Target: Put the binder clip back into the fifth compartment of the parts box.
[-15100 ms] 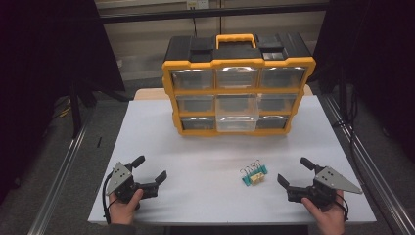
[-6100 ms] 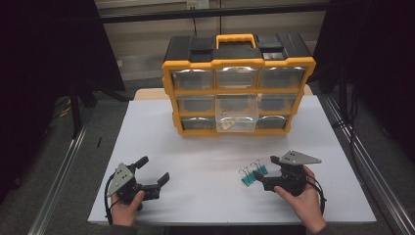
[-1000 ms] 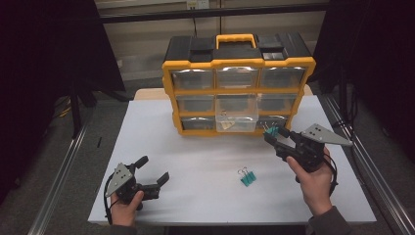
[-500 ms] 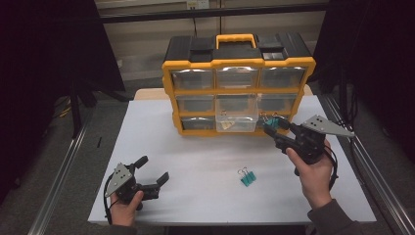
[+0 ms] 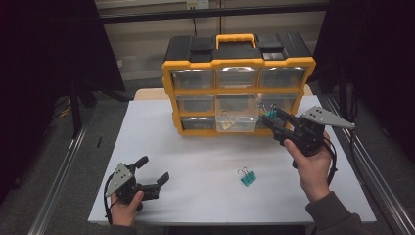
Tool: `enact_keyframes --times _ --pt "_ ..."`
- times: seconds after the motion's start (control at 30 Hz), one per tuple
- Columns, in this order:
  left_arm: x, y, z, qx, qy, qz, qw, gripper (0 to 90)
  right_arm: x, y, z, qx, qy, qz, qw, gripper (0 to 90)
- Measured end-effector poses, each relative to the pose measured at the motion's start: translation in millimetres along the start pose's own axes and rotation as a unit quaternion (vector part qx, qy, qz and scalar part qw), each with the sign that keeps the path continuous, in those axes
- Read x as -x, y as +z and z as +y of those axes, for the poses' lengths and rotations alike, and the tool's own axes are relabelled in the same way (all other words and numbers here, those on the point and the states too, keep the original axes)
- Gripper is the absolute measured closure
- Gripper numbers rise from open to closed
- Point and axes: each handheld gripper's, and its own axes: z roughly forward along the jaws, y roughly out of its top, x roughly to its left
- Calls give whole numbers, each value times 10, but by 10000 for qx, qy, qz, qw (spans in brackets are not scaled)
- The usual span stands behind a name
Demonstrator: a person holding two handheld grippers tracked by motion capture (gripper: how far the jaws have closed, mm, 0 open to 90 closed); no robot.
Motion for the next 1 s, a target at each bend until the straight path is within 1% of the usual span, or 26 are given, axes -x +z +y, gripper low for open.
enact_keyframes --times 0.07,0.2,0.27,0.3,0.33,0.37,0.43,0.53,0.57,0.63,0.67,0.7,0.77,0.8,0.87,0.9,0.93,1.0 --pt "-4 -5 3 -27 44 1 10000 16 -19 32 27 20 6 -20 10000 501" --pt "-4 -5 2 -29 45 4 10000 16 -63 95 94 43 -51 -7 10000 501" --pt "-3 -2 1 3 1 -20 10000 16 -85 131 120 72 -23 10 10000 502" --pt "-2 -2 1 4 -1 1 10000 16 -93 147 132 75 -3 19 10000 501" --pt "-5 -2 1 5 3 -31 10000 16 -102 163 142 78 2 18 10000 502" --pt "-1 -2 1 -10 12 4 10000 16 -110 179 152 79 -21 19 10000 501" --pt "-4 -4 3 -34 44 -4 10000 16 -131 212 164 74 -52 14 10000 502" --pt "-6 -6 4 -33 50 -5 10000 16 -161 272 171 57 -46 21 10000 502" --pt "-11 -8 5 -32 81 9 10000 16 -167 291 171 48 -66 32 10000 502" --pt "-10 -8 5 -5 44 25 10000 16 -180 328 168 40 -75 19 10000 502" --pt "-7 -6 4 3 8 -3 10000 16 -185 341 167 40 -45 22 10000 501" --pt "-10 -7 5 -4 26 -10 10000 16 -186 357 164 36 -50 46 10000 502" --pt "-8 -6 4 -2 16 7 10000 16 -192 391 161 16 -55 17 10000 501" --pt "-16 -8 4 -13 55 -18 10000 16 -188 408 159 -7 -67 -3 10000 502" --pt "-9 -7 4 -5 44 13 10000 16 -171 442 148 -20 -48 12 10000 501" --pt "-11 -10 6 -18 74 10 10000 16 -167 456 144 -37 -34 -13 10000 502" --pt "-7 -7 5 3 20 5 10000 16 -163 470 139 -41 -44 -31 10000 502" --pt "-15 -8 3 -9 17 -19 10000 16 -154 506 130 -67 -76 -48 9999 501"
